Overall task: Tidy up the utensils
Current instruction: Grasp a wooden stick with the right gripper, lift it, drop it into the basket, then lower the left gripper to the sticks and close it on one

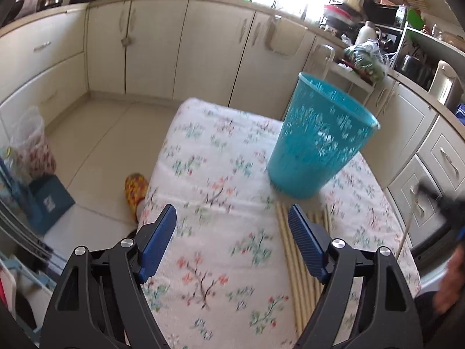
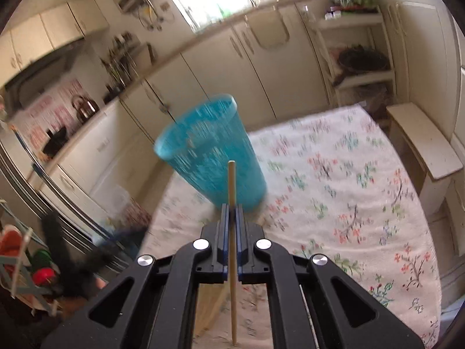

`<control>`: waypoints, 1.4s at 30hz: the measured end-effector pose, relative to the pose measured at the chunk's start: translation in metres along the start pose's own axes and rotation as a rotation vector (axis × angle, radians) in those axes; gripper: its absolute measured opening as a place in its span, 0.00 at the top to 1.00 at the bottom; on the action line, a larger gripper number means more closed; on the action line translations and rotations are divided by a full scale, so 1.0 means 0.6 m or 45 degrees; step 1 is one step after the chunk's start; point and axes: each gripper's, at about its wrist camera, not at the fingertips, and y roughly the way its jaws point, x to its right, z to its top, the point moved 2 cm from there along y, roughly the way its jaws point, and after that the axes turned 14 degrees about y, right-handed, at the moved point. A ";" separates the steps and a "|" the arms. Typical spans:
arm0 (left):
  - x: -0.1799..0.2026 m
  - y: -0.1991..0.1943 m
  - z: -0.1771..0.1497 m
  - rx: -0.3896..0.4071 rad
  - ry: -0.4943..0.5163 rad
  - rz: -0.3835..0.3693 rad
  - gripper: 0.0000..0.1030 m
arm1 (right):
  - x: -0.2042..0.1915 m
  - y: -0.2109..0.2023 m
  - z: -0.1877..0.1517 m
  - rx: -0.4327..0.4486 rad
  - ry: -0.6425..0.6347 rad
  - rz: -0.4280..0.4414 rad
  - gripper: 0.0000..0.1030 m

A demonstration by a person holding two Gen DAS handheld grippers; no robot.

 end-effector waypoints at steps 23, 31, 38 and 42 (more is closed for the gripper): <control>0.018 -0.007 -0.026 -0.014 -0.016 -0.026 0.24 | -0.121 0.153 0.077 0.342 -0.260 -0.054 0.92; 0.016 -0.009 -0.028 -0.019 -0.027 -0.020 0.24 | -0.092 0.063 0.015 0.385 -0.222 -0.076 0.74; 0.025 -0.007 -0.035 -0.046 -0.017 0.000 0.24 | 0.053 0.135 -0.104 -0.045 -0.031 -0.355 0.81; 0.033 -0.007 -0.039 -0.063 0.006 0.009 0.23 | 0.082 0.173 -0.118 -0.123 0.025 -0.386 0.82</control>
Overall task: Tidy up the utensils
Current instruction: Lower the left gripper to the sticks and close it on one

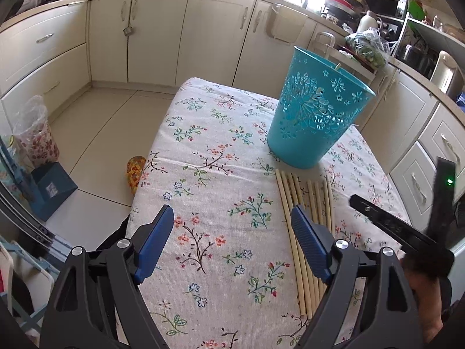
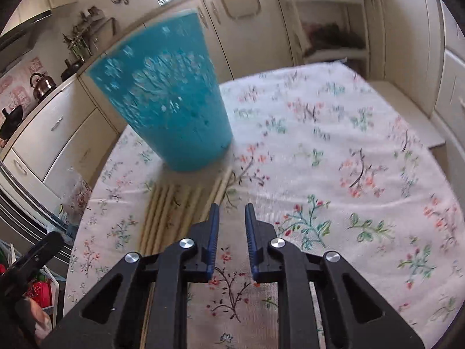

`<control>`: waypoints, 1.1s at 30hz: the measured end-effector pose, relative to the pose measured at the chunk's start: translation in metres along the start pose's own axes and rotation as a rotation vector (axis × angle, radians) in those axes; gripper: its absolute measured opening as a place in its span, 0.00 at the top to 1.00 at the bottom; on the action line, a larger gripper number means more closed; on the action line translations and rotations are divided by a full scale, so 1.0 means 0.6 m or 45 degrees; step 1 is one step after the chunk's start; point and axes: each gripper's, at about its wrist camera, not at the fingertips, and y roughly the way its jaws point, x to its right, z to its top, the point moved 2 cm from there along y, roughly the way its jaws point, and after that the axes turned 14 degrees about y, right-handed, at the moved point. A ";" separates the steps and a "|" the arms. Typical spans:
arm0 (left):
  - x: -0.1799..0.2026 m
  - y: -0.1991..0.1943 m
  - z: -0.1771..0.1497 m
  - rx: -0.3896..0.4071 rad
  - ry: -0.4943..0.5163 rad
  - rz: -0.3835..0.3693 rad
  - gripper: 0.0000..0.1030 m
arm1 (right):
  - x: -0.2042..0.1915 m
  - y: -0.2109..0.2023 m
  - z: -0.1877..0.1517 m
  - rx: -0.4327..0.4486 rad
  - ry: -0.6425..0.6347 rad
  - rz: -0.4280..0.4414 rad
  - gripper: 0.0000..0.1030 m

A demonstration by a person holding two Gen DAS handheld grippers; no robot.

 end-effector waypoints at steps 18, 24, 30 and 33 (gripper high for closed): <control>0.007 0.014 -0.004 -0.041 0.012 0.008 0.23 | -0.044 0.036 -0.013 -0.067 -0.265 -0.150 0.83; 0.014 0.018 -0.004 -0.057 0.031 0.018 0.22 | -0.050 0.044 -0.014 -0.073 -0.288 -0.156 0.83; 0.018 0.022 -0.004 -0.075 0.048 0.034 0.22 | -0.035 0.036 -0.009 -0.124 -0.311 -0.179 0.87; 0.021 0.025 -0.004 -0.087 0.057 0.043 0.22 | -0.020 0.030 -0.004 -0.133 -0.276 -0.153 0.87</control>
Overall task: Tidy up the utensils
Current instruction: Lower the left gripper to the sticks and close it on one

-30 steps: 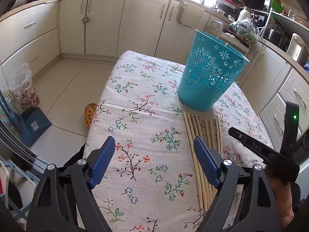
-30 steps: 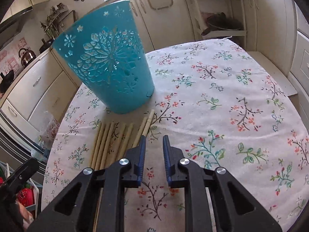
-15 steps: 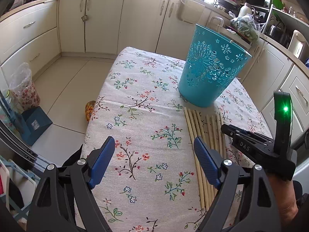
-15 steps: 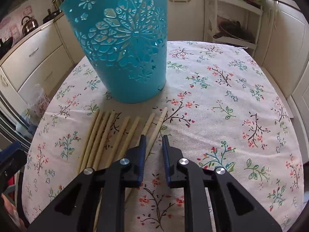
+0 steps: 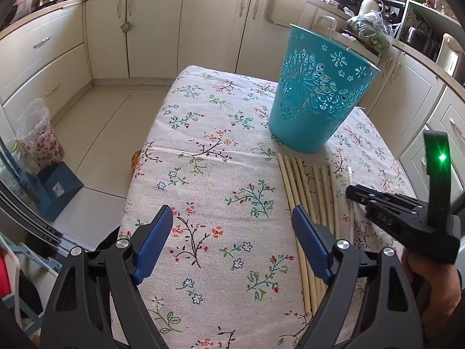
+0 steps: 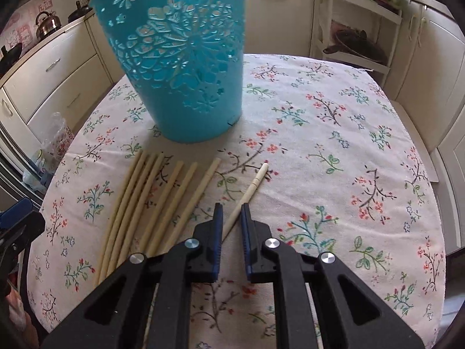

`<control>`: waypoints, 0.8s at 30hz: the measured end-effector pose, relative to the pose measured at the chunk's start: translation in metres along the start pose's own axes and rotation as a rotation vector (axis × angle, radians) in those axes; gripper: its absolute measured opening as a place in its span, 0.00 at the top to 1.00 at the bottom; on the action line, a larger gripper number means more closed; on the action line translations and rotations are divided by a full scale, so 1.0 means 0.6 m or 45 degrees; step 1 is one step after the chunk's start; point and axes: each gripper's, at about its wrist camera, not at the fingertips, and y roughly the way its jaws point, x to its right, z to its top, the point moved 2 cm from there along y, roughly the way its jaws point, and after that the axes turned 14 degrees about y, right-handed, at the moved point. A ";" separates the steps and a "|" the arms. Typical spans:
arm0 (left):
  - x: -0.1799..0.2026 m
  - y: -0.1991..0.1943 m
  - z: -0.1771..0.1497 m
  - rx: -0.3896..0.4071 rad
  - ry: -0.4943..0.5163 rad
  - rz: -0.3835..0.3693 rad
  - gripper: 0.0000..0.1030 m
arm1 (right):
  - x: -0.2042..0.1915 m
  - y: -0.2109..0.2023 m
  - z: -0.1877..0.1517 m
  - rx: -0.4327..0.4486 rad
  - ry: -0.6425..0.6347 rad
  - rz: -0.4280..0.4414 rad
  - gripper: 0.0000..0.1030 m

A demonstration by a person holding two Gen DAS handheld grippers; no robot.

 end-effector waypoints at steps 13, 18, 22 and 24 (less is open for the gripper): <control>0.024 0.036 0.007 -0.075 0.069 0.035 0.22 | 0.003 0.001 0.003 -0.015 0.011 0.041 0.87; 0.033 0.071 0.022 -0.122 0.092 0.043 0.22 | 0.018 -0.004 0.003 -0.033 0.031 0.076 0.87; 0.049 0.096 0.036 -0.146 0.131 0.070 0.22 | 0.021 -0.003 0.003 -0.029 0.065 0.104 0.87; 0.055 0.110 0.043 -0.164 0.135 0.081 0.23 | 0.021 -0.004 0.001 -0.029 0.070 0.112 0.87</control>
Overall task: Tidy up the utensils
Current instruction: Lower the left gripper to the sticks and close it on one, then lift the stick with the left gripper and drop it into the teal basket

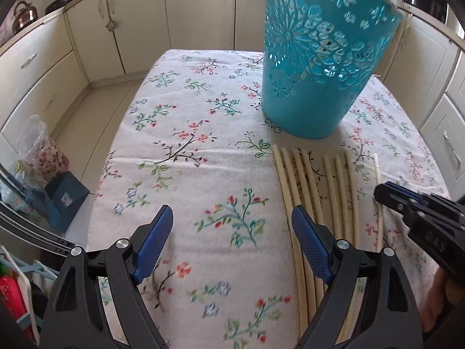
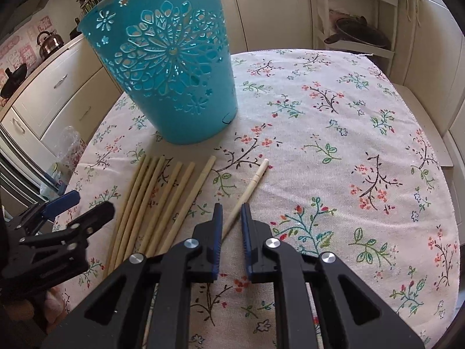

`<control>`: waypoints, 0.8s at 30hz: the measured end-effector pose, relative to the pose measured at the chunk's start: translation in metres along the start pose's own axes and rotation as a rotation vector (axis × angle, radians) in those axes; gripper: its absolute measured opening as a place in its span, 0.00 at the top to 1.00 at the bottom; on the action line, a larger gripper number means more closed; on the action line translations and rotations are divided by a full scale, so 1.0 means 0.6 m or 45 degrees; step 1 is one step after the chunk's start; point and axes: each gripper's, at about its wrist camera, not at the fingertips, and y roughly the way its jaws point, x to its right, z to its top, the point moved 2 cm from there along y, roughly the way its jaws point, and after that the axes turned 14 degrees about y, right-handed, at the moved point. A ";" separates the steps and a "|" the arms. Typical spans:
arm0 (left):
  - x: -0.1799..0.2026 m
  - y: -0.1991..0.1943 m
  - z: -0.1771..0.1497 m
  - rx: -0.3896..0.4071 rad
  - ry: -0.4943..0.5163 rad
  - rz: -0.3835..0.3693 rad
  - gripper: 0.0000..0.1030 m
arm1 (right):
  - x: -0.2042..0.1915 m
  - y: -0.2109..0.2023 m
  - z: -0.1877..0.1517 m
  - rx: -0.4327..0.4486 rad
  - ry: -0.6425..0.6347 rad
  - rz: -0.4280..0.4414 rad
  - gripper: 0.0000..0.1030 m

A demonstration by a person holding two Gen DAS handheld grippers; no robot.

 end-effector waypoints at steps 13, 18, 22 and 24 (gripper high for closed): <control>0.029 0.025 0.035 -0.018 0.098 -0.004 0.71 | 0.005 -0.002 0.001 -0.002 0.003 0.010 0.87; 0.037 0.024 0.041 -0.014 0.116 -0.112 0.95 | 0.007 -0.001 0.002 0.006 0.006 0.016 0.87; 0.008 0.002 0.034 -0.002 0.021 -0.220 0.95 | 0.007 -0.002 0.000 0.008 0.015 0.025 0.87; -0.015 -0.040 0.033 0.074 -0.028 -0.264 0.95 | 0.010 -0.002 0.001 0.005 0.028 0.033 0.87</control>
